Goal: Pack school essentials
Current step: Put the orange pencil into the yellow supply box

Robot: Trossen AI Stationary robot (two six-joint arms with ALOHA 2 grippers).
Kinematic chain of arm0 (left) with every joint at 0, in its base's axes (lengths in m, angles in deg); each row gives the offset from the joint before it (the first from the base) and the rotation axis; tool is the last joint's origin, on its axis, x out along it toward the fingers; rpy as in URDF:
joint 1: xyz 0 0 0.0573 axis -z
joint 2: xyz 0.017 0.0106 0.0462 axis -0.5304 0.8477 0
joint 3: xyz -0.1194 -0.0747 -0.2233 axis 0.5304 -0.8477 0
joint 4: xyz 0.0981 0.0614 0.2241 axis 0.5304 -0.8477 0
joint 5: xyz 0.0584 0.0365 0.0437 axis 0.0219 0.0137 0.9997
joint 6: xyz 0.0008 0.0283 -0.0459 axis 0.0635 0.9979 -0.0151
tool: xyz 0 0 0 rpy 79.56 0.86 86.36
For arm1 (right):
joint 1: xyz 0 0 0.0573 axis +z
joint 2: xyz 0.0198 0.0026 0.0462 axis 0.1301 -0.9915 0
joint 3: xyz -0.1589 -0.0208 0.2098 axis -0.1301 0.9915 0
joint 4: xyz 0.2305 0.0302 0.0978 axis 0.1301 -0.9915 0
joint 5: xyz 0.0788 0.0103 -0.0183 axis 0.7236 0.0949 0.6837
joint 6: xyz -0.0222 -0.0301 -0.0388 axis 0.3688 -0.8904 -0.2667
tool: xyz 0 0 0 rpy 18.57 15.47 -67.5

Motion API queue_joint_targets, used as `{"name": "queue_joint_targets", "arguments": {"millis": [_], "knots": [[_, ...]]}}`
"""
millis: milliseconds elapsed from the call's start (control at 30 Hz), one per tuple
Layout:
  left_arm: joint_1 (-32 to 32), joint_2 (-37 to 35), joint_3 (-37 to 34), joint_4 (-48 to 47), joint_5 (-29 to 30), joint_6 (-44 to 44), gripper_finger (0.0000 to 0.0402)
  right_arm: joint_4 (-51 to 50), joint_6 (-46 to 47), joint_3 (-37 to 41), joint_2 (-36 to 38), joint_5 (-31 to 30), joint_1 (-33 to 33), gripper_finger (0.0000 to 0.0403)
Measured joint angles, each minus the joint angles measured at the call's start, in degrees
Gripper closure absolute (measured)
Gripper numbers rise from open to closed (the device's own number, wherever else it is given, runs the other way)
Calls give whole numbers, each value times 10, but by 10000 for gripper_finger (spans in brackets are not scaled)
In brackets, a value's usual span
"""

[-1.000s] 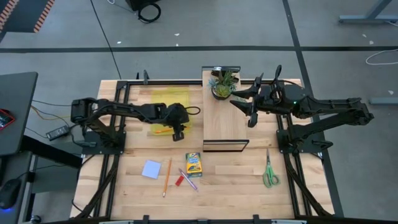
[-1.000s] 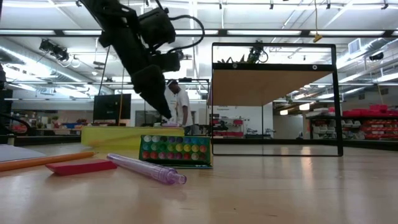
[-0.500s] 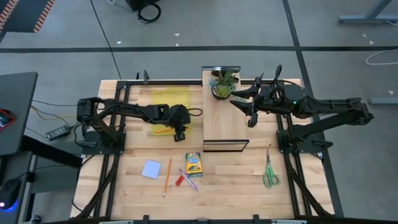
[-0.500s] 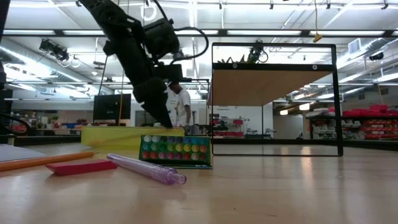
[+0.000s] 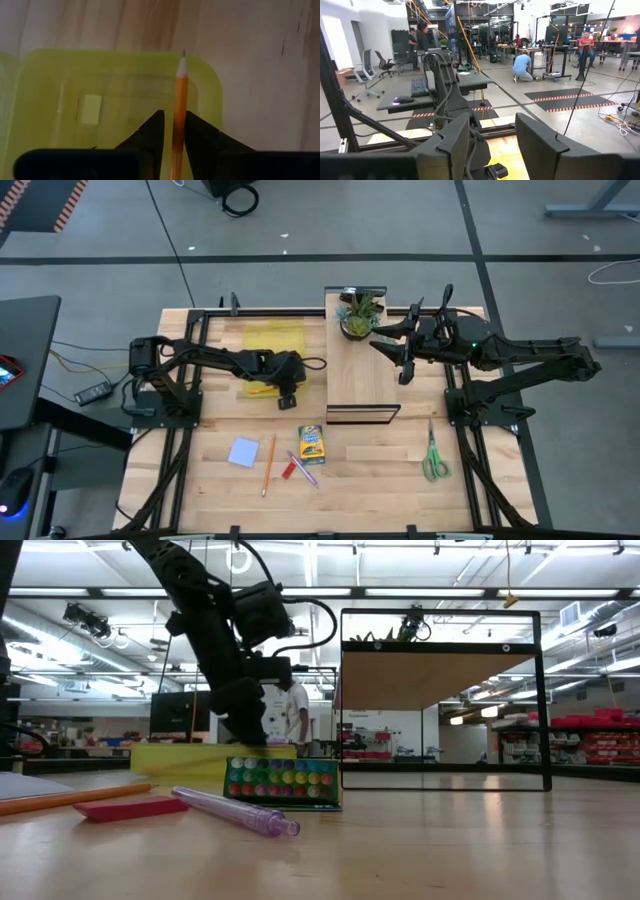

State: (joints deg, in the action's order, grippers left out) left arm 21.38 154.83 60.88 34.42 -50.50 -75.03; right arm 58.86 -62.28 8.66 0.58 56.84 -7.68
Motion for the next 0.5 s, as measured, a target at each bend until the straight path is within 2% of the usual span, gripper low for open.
{"name": "queue_joint_targets", "arguments": {"millis": [267,367,500], "knots": [[0,0,0,-42,0,0,377,0,-1,0,0,0,0,236],[0,0,0,-49,0,0,375,0,-5,0,0,0,0,236],[0,0,0,-58,0,1,349,0,-7,0,0,0,0,236]]}}
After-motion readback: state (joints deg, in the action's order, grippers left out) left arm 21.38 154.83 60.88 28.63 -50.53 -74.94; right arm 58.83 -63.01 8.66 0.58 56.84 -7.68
